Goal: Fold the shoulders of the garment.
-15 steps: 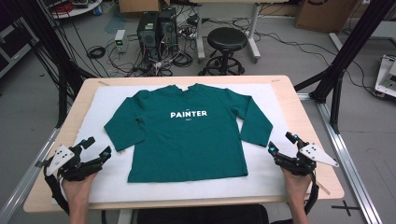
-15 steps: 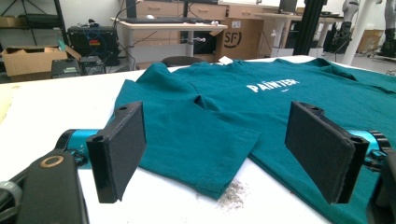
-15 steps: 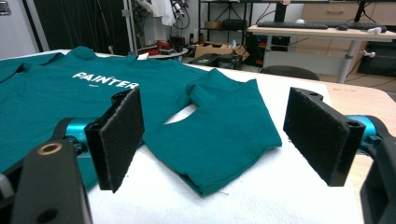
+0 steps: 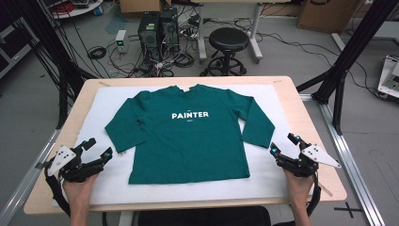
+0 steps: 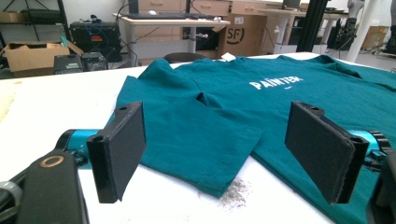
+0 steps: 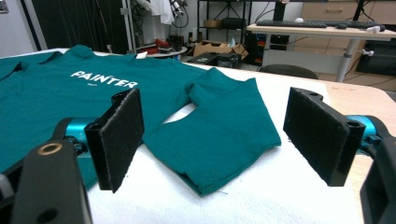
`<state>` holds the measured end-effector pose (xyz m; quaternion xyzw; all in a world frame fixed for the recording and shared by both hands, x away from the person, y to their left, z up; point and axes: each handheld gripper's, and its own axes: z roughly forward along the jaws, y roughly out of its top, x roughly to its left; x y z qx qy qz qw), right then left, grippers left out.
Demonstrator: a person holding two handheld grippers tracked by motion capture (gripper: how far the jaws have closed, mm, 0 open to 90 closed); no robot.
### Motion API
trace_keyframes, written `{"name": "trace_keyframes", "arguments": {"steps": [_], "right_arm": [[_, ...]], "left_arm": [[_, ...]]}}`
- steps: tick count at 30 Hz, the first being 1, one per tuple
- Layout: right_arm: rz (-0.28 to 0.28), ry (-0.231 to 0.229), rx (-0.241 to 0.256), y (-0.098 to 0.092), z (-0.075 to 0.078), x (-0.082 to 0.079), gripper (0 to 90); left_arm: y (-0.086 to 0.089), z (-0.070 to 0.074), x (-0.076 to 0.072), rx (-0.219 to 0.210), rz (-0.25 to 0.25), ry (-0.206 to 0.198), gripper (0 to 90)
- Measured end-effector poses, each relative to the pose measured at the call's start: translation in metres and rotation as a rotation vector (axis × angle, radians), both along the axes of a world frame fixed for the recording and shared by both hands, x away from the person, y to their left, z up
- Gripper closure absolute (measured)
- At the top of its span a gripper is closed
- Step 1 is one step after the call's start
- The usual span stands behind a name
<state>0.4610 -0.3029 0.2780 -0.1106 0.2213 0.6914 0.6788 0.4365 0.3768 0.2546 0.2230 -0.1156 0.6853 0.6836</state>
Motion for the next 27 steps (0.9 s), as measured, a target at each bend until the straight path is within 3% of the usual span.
{"name": "trace_keyframes", "arguments": {"steps": [18,27], "right_arm": [[0.006,0.019,0.004,-0.0006,0.0016,-0.0003,20.7],[0.004,0.024,0.009,-0.0002,0.0024,-0.0005,20.7]], "left_arm": [[-0.0017,0.0014,-0.0004,0.003,0.018,0.013,23.7],[-0.0064,0.0021,-0.001,-0.046,0.051,0.027,23.9]]}}
